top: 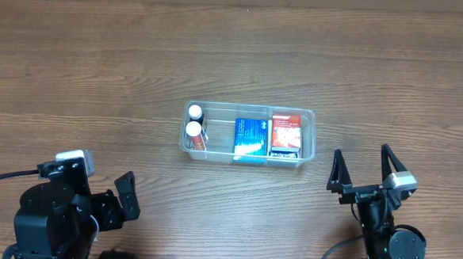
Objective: Pack container
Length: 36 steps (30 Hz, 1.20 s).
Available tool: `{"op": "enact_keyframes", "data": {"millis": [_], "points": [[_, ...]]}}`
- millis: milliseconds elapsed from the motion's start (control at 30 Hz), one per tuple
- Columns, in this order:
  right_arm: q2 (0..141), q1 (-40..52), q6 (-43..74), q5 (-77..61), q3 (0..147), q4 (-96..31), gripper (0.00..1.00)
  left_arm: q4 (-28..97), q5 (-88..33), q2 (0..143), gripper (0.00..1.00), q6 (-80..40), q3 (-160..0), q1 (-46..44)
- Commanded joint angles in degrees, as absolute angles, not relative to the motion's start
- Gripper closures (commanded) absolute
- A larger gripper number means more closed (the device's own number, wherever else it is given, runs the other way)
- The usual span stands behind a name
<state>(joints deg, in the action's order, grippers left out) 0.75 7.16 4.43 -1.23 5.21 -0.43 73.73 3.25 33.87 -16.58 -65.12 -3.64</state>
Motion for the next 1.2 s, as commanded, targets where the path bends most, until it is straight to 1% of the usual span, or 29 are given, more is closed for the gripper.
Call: {"op": "enact_keyframes", "data": {"millis": [0, 67, 100, 900, 1000, 1100, 1167], "points": [[0.16, 7.11, 4.01, -0.10, 0.38, 0.69, 0.00, 73.56, 3.18, 33.74, 0.00, -17.37, -65.01, -3.42], [0.16, 7.11, 4.45, -0.10, 0.45, -4.58, 0.00, 73.56, 3.18, 33.74, 0.00, -17.37, -65.01, -3.42], [0.16, 7.11, 4.47, -0.12, 0.45, -4.80, 0.00, 73.56, 3.16, 33.74, 0.00, -17.37, -65.01, -3.42], [0.16, 7.11, 4.47, -0.12, 0.45, -4.82, 0.00, 73.58, 3.16, 33.71, 0.00, -17.37, -65.01, -3.42], [0.16, 7.11, 4.47, -0.10, 0.45, -4.82, 0.00, 74.32, 3.92, 32.82, 0.00, -14.57, -64.75, -2.55], [0.16, 7.11, 4.45, -0.10, 0.45, -4.82, 0.00, 70.48, 4.05, 28.12, 0.00, -10.48, -60.16, -0.43], [0.16, 7.11, 4.47, -0.10, 0.45, -4.82, 0.00, 65.76, 3.99, 23.31, 0.00, -8.19, -53.80, 1.30]]}}
